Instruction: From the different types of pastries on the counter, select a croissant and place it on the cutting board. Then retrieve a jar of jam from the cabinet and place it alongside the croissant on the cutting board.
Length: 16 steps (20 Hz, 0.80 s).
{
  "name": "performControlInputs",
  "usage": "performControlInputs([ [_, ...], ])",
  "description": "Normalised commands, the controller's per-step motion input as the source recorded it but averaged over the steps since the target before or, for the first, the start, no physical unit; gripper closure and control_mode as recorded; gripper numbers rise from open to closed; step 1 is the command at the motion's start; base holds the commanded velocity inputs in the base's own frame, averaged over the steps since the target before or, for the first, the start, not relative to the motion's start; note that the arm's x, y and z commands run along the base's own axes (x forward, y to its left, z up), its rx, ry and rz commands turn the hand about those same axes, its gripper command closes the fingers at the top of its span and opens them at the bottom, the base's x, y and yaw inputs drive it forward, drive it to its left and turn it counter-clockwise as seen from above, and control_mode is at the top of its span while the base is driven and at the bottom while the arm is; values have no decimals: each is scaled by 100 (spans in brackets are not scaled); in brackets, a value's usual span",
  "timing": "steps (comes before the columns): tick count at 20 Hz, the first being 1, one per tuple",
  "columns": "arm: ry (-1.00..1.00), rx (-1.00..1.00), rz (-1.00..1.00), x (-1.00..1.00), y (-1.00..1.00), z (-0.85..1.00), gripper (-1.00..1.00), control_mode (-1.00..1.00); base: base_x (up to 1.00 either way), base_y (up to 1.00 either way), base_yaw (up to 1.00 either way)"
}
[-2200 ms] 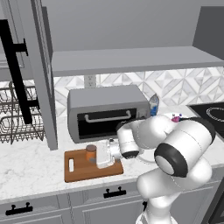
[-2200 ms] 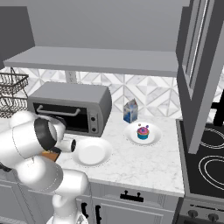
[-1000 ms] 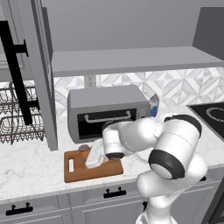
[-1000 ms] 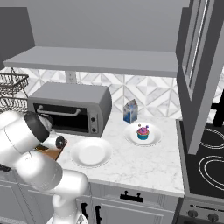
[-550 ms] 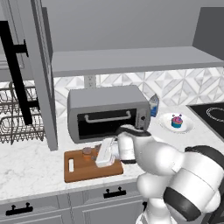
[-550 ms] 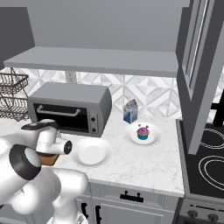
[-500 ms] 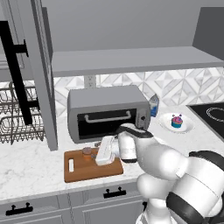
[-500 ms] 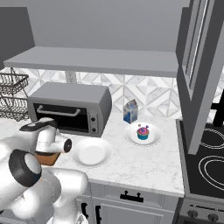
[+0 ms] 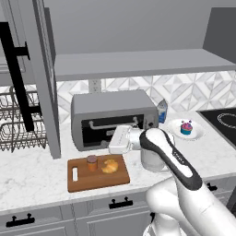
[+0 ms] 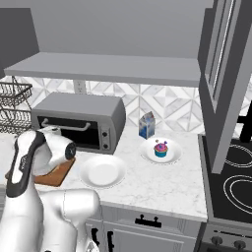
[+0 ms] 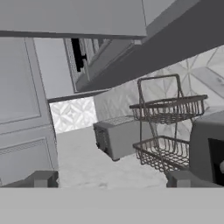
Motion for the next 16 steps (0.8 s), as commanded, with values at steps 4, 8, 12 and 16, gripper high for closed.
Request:
performControlInputs([
  [4,19,0,-7,-100,-100,31,-100,-100,0,0,0],
  [8,17,-10,0,-98,-100,34,-100,-100,0,0,0],
  [12,0,-13,9,-100,-100,0,-100,-100,0,0,0],
  [16,0,0,-4,-100,-100,0,-100,-100,0,0,0],
])
